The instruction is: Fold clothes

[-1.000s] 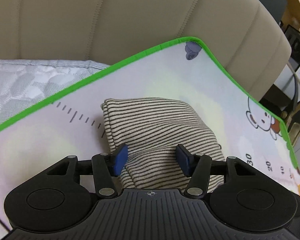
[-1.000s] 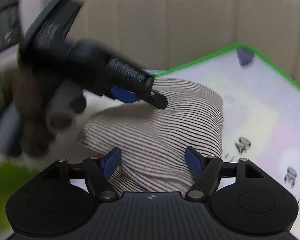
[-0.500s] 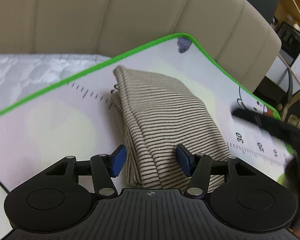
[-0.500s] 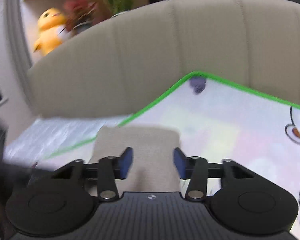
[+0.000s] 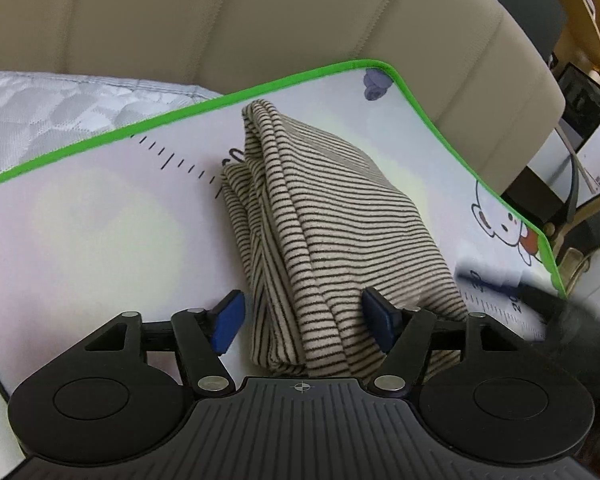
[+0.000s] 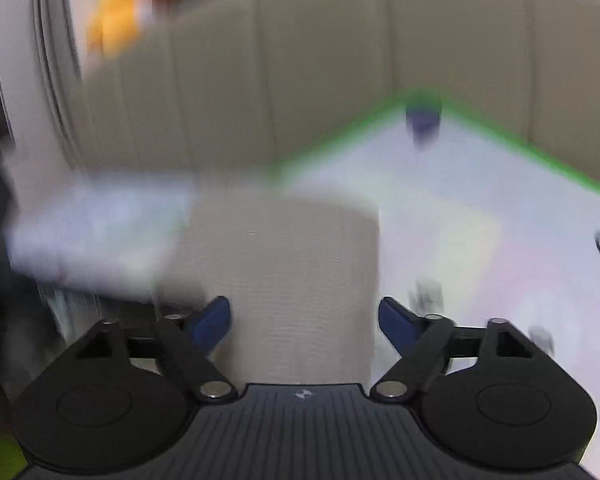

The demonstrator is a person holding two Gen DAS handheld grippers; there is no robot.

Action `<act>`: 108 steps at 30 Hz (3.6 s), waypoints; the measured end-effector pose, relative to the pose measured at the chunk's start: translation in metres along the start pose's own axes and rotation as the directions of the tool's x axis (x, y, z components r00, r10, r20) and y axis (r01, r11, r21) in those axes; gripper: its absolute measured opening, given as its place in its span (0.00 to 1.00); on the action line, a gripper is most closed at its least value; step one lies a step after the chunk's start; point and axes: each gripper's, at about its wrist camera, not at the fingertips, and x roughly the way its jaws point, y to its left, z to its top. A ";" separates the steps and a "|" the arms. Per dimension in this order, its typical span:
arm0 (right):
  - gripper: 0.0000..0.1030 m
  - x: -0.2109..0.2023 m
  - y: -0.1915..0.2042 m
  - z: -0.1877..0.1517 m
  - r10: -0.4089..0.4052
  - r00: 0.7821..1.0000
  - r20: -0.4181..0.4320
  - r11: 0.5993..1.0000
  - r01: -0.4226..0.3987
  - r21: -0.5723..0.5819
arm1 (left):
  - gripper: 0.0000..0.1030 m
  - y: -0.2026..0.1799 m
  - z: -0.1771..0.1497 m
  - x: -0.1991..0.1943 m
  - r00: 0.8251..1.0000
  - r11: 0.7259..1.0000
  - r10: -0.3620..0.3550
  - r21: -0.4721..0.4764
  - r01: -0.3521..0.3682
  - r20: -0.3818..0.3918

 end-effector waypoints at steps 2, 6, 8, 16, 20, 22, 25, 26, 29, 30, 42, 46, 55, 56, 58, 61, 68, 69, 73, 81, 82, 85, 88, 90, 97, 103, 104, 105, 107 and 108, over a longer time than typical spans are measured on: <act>0.95 0.005 -0.003 -0.014 -0.018 1.000 0.001 0.999 0.018 0.040 | 0.71 -0.004 -0.005 -0.003 1.000 1.000 0.025 0.008 -0.025 0.005; 0.97 -0.013 -0.010 0.001 0.002 1.000 -0.009 0.984 0.000 0.175 | 0.70 -0.017 -0.015 -0.042 0.992 0.992 0.112 0.053 -0.115 0.063; 1.00 -0.041 -0.005 -0.001 -0.007 1.000 0.011 0.994 0.006 0.113 | 0.81 -0.020 -0.026 -0.082 0.975 0.972 0.197 0.108 -0.208 0.104; 1.00 -0.163 0.010 -0.036 -0.012 0.996 0.087 1.000 0.011 0.021 | 1.00 0.011 -0.084 -0.274 0.785 0.835 0.551 -0.180 -0.520 0.284; 1.00 -0.170 0.019 -0.054 -0.070 0.996 0.059 0.990 0.062 0.123 | 1.00 -0.010 -0.099 -0.275 0.813 0.871 0.485 -0.258 -0.417 0.323; 1.00 -0.166 0.026 -0.058 -0.103 0.995 0.003 0.984 0.102 0.145 | 1.00 -0.037 -0.103 -0.249 0.847 0.919 0.392 -0.185 -0.347 0.358; 1.00 -0.174 0.036 -0.063 -0.141 0.990 0.002 0.985 0.140 0.097 | 1.00 -0.077 -0.120 -0.201 0.858 0.947 0.315 -0.081 -0.310 0.406; 1.00 -0.178 0.038 -0.065 -0.168 0.986 0.025 0.983 0.165 0.084 | 1.00 -0.090 -0.127 -0.185 0.861 0.949 0.302 -0.043 -0.312 0.410; 1.00 -0.189 0.038 -0.073 -0.242 0.967 0.084 0.969 0.237 0.064 | 1.00 -0.114 -0.145 -0.143 0.858 0.922 0.335 0.051 -0.383 0.390; 1.00 -0.188 0.037 -0.077 -0.282 0.956 0.077 0.959 0.278 0.062 | 1.00 -0.118 -0.150 -0.132 0.853 0.907 0.356 0.079 -0.414 0.383; 1.00 -0.166 0.026 -0.092 -0.295 0.955 -0.029 0.951 0.297 0.082 | 1.00 -0.083 -0.141 -0.122 0.847 0.870 0.492 -0.079 -0.486 0.201; 1.00 -0.162 0.025 -0.093 -0.284 0.958 -0.051 0.954 0.287 0.087 | 1.00 -0.094 -0.145 -0.116 0.864 0.882 0.459 0.008 -0.470 0.209; 1.00 -0.158 0.029 -0.095 -0.248 0.965 -0.087 0.964 0.254 0.075 | 1.00 -0.116 -0.153 -0.108 0.873 0.870 0.436 0.147 -0.471 0.216; 1.00 -0.158 0.029 -0.095 -0.245 0.966 -0.089 0.965 0.251 0.075 | 1.00 -0.114 -0.152 -0.108 0.874 0.872 0.437 0.138 -0.470 0.213; 1.00 -0.158 0.030 -0.095 -0.244 0.966 -0.091 0.965 0.250 0.074 | 1.00 -0.112 -0.151 -0.108 0.873 0.874 0.441 0.122 -0.470 0.207; 1.00 -0.158 0.031 -0.096 -0.246 0.964 -0.098 0.965 0.253 0.073 | 1.00 -0.110 -0.150 -0.108 0.874 0.876 0.443 0.110 -0.469 0.201; 1.00 -0.163 0.026 -0.093 -0.262 0.963 -0.068 0.957 0.269 0.110 | 1.00 -0.108 -0.149 -0.108 0.874 0.877 0.442 0.107 -0.468 0.200; 1.00 -0.164 0.025 -0.093 -0.263 0.963 -0.060 0.956 0.268 0.118 | 1.00 -0.108 -0.149 -0.108 0.874 0.878 0.442 0.104 -0.468 0.200; 1.00 -0.167 0.022 -0.092 -0.262 0.964 -0.041 0.954 0.265 0.138 | 1.00 -0.107 -0.149 -0.109 0.874 0.880 0.441 0.092 -0.466 0.205; 1.00 -0.168 0.025 -0.092 -0.256 0.966 -0.028 0.958 0.257 0.129 | 1.00 -0.107 -0.149 -0.116 0.866 0.880 0.444 0.067 -0.469 0.229; 1.00 -0.168 0.026 -0.092 -0.255 0.966 -0.030 0.958 0.257 0.128 | 1.00 -0.107 -0.148 -0.117 0.868 0.882 0.442 0.066 -0.467 0.228; 1.00 -0.168 0.026 -0.092 -0.253 0.967 -0.030 0.959 0.255 0.127 | 1.00 -0.108 -0.148 -0.117 0.873 0.885 0.434 0.074 -0.459 0.222; 1.00 -0.168 0.026 -0.092 -0.253 0.967 -0.031 0.959 0.255 0.126 | 1.00 -0.110 -0.149 -0.116 0.875 0.884 0.434 0.086 -0.460 0.215; 1.00 -0.168 0.026 -0.092 -0.251 0.967 -0.035 0.959 0.253 0.127 | 1.00 -0.110 -0.149 -0.115 0.875 0.882 0.438 0.091 -0.463 0.209; 1.00 -0.166 0.028 -0.092 -0.245 0.968 -0.045 0.961 0.249 0.124 | 1.00 -0.110 -0.149 -0.113 0.876 0.882 0.439 0.093 -0.463 0.199; 1.00 -0.165 0.028 -0.092 -0.242 0.969 -0.051 0.961 0.247 0.124 | 1.00 -0.110 -0.150 -0.112 0.878 0.882 0.438 0.098 -0.462 0.193; 1.00 -0.165 0.029 -0.093 -0.243 0.969 -0.052 0.961 0.247 0.124 | 1.00 -0.110 -0.150 -0.112 0.878 0.881 0.439 0.098 -0.462 0.192; 1.00 -0.165 0.029 -0.093 -0.243 0.969 -0.052 0.961 0.248 0.123 | 1.00 -0.110 -0.150 -0.112 0.878 0.882 0.438 0.098 -0.461 0.192; 1.00 -0.165 0.029 -0.093 -0.243 0.969 -0.053 0.961 0.248 0.123 | 1.00 -0.110 -0.150 -0.112 0.879 0.882 0.438 0.099 -0.461 0.191; 1.00 -0.165 0.029 -0.093 -0.243 0.969 -0.054 0.961 0.248 0.123 | 1.00 -0.110 -0.150 -0.112 0.879 0.882 0.438 0.099 -0.461 0.190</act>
